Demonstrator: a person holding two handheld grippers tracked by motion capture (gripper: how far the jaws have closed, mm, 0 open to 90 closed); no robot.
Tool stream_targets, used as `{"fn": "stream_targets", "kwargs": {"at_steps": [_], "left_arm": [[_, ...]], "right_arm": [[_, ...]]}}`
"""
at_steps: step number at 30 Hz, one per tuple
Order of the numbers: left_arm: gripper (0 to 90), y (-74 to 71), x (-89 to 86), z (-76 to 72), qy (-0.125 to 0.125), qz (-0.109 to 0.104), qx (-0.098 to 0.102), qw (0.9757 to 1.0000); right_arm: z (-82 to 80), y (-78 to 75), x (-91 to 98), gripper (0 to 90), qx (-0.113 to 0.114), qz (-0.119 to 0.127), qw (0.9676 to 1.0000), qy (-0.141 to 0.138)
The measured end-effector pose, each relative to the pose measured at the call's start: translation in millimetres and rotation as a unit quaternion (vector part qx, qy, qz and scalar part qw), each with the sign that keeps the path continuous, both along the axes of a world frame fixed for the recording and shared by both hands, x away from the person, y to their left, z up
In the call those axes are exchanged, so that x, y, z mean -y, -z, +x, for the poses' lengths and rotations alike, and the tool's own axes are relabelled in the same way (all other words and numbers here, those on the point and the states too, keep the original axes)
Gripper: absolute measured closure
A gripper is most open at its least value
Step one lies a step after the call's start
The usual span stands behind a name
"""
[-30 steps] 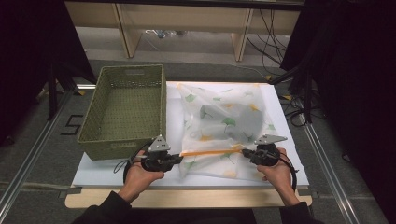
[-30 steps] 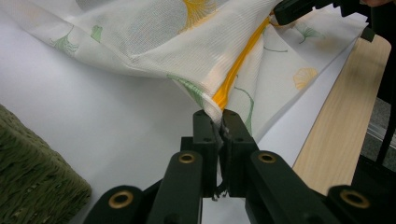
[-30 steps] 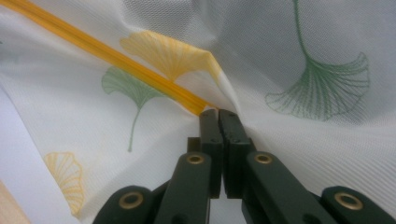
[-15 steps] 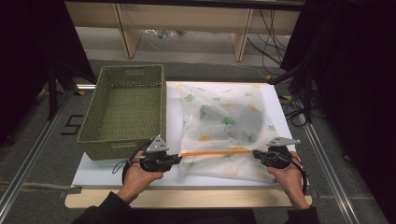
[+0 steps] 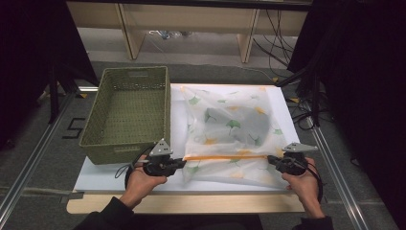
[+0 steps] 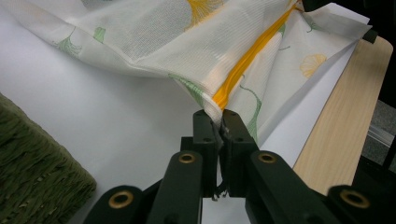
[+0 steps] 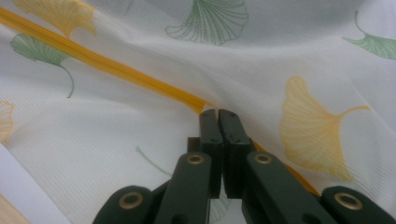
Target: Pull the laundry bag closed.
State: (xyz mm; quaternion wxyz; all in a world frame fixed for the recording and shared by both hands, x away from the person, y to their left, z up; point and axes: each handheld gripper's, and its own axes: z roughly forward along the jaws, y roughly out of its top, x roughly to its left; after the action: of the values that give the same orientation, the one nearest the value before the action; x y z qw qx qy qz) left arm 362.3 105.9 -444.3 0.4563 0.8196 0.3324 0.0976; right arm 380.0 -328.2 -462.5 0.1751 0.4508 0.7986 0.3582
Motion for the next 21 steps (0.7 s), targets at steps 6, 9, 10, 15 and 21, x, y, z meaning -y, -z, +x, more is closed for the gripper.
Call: {"fn": "stream_targets", "kwargs": {"at_steps": [6, 9, 10, 15, 21], "left_arm": [[86.0, -0.1, -0.6, 0.3, 0.002, 0.002, 0.0, 1.0], [85.9, -0.1, -1.3, 0.7, 0.006, 0.008, 0.001, 1.0], [86.0, 0.0, -1.3, 0.6, 0.005, 0.007, 0.0, 1.0], [85.9, 0.9, -0.2, 0.0, -0.005, -0.003, -0.005, 1.0], [85.9, 0.2, -1.5, 0.6, 0.002, 0.006, -0.002, 1.0]], "right_arm": [[-1.5, 0.7, 11.7, 90.0, 0.003, 0.003, 1.0, 0.006], [-3.1, 1.4, 16.3, 90.0, 0.001, 0.002, 0.9998, 0.019], [-4.0, 0.7, 18.0, 90.0, -0.002, 0.0, 0.9997, 0.024], [-5.0, 1.5, 27.8, 90.0, -0.002, -0.003, 0.9996, 0.029], [-6.2, 1.3, 35.1, 90.0, 0.003, -0.012, 0.999, 0.042]]}}
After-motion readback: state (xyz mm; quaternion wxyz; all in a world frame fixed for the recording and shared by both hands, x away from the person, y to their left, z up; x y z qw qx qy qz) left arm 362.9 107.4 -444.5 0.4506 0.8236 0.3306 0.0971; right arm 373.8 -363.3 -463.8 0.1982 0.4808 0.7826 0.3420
